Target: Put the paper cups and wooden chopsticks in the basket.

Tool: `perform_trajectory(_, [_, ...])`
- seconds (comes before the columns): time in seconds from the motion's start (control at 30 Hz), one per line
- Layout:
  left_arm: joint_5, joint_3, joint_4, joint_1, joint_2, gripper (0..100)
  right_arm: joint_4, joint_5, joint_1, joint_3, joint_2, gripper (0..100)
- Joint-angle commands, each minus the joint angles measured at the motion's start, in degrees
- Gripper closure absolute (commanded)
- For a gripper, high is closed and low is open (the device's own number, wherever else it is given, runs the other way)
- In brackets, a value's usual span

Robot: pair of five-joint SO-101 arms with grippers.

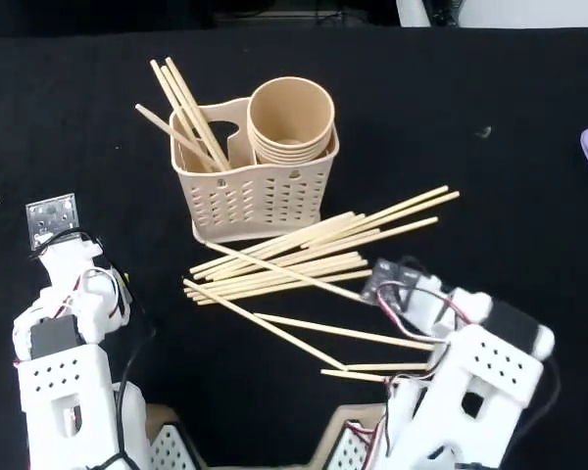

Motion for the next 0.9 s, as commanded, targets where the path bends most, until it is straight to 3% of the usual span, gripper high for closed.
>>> perform_trajectory(0.0, [0.62, -0.31, -1.23, -0.48, -0.53, 83, 0.26, 2.46, 4.22, 1.71, -0.84, 80.2])
perform_trajectory(0.23, [0.62, -0.31, -1.23, -0.48, -0.53, 83, -2.81, 2.46, 10.20, 7.60, -1.10, 80.2])
perform_trajectory(0.4, [0.62, -0.31, -1.23, -0.48, -0.53, 83, -22.95, 2.73, 17.67, 15.08, -1.10, 79.5])
perform_trajectory(0.47, [0.62, -0.31, -1.23, -0.48, -0.53, 83, -27.25, 2.90, 20.48, 18.33, -1.19, 74.6])
perform_trajectory(0.57, [0.62, -0.31, -1.32, -0.48, -0.53, 83, -26.81, 2.90, 24.09, 18.68, -1.19, 69.9])
perform_trajectory(0.87, [0.62, -0.22, -1.32, -0.48, -0.53, 83, -26.99, 11.87, 24.26, 16.75, -1.27, 75.0])
